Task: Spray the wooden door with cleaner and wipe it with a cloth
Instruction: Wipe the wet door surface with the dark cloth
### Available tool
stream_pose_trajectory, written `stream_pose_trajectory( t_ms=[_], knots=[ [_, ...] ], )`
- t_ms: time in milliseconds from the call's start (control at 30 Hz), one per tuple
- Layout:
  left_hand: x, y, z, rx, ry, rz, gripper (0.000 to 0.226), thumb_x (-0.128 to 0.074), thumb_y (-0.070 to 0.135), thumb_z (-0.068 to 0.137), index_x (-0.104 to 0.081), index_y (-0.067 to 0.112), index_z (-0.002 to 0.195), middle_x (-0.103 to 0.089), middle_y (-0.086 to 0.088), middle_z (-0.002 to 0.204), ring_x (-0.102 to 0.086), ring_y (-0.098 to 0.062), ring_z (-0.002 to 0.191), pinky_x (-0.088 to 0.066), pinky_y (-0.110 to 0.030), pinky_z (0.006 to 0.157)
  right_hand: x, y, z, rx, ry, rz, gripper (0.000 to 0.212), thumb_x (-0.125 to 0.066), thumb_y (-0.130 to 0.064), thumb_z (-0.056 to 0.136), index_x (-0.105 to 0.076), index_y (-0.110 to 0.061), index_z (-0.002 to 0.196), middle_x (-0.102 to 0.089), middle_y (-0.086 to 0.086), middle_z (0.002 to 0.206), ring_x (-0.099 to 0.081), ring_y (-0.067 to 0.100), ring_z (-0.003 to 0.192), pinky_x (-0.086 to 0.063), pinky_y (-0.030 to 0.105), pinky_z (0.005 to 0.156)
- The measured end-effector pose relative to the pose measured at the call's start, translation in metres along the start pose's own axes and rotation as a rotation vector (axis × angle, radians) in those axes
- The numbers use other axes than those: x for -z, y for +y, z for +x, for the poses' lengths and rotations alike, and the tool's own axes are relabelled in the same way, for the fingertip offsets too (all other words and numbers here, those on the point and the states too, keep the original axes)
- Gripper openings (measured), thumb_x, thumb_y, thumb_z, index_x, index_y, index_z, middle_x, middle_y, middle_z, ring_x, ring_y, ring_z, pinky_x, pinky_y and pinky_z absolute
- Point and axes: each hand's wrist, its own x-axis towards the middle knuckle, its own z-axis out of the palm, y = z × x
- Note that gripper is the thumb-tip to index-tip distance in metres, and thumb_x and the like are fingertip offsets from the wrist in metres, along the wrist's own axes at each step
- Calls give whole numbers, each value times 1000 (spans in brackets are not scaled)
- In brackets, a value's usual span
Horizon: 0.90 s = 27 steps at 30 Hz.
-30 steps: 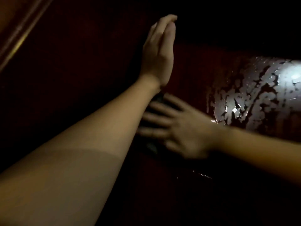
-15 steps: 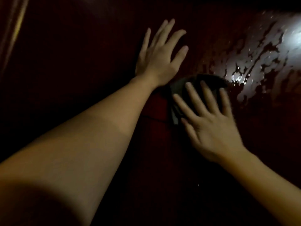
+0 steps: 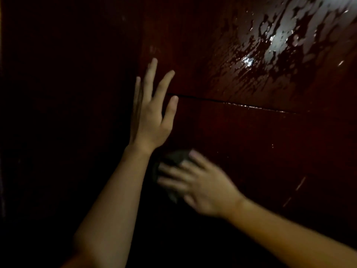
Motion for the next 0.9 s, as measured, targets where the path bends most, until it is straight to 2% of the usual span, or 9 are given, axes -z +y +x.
stream_pose_trajectory(
  t_ms=[100,233,300,433,533,600,700,800,900],
  knots=[
    [0,0,-20,66,20,-96,49,-38,29,110,-43,14,156,-15,-15,172,-16,-21,160,-12,-50,131,31,70,0,-363,138,-68,66,-32,-43,100,-14,-39,163,-9,-1,173,-20,33,153,-6,59,126],
    [2,-3,-61,90,-19,-225,53,-33,27,108,-43,7,155,-15,-21,171,-15,-26,161,-11,-54,131,32,60,6,-567,203,-73,67,-30,-46,104,-2,-34,164,6,4,173,8,33,158,-1,62,124],
    [4,-5,-73,127,-8,-335,53,-31,23,107,-42,1,154,-14,-24,170,-16,-31,160,-18,-57,128,6,0,3,-460,127,-26,77,-42,-45,97,-6,-34,164,3,4,173,5,34,158,4,62,124],
    [-2,-5,-107,134,19,-279,52,-28,18,104,-48,1,150,-24,-25,167,-24,-31,158,-11,-58,129,-63,-146,-33,-62,-127,60,86,-59,-46,91,-16,-33,164,-10,-3,172,-37,24,147,21,53,122],
    [-11,-5,-130,126,40,-167,52,-32,21,102,-54,3,146,-29,-27,165,-29,-32,156,-13,-56,129,-88,-187,-55,88,-312,87,87,-56,-51,94,-9,-31,165,-5,-6,172,-40,19,148,26,51,120],
    [-15,-4,-136,129,59,-128,52,-35,23,102,-56,3,145,-32,-27,164,-30,-33,156,-13,-53,129,-84,-171,-58,33,-254,165,85,-58,-46,92,-13,-34,164,-10,-9,171,-47,18,142,22,49,122],
    [-20,-2,-139,127,74,-43,53,-35,28,103,-56,7,146,-35,-23,164,-28,-33,157,-14,-53,129,-47,-95,-44,-231,30,197,85,-58,-40,88,-17,-41,162,-7,-8,170,-47,25,132,-6,52,122],
    [-25,3,-136,139,71,30,54,-34,32,104,-52,10,150,-34,-20,165,-24,-34,158,-14,-58,128,-1,15,-33,-591,182,77,70,-41,-39,99,-12,-38,163,-4,1,172,-25,38,148,-5,59,123],
    [-31,16,-129,147,51,78,55,-36,34,106,-43,13,156,-27,-19,168,-17,-37,159,-7,-66,126,21,68,-28,-747,222,-8,59,-25,-43,109,-6,-34,164,-1,6,173,0,36,159,-3,62,125]
  ],
)
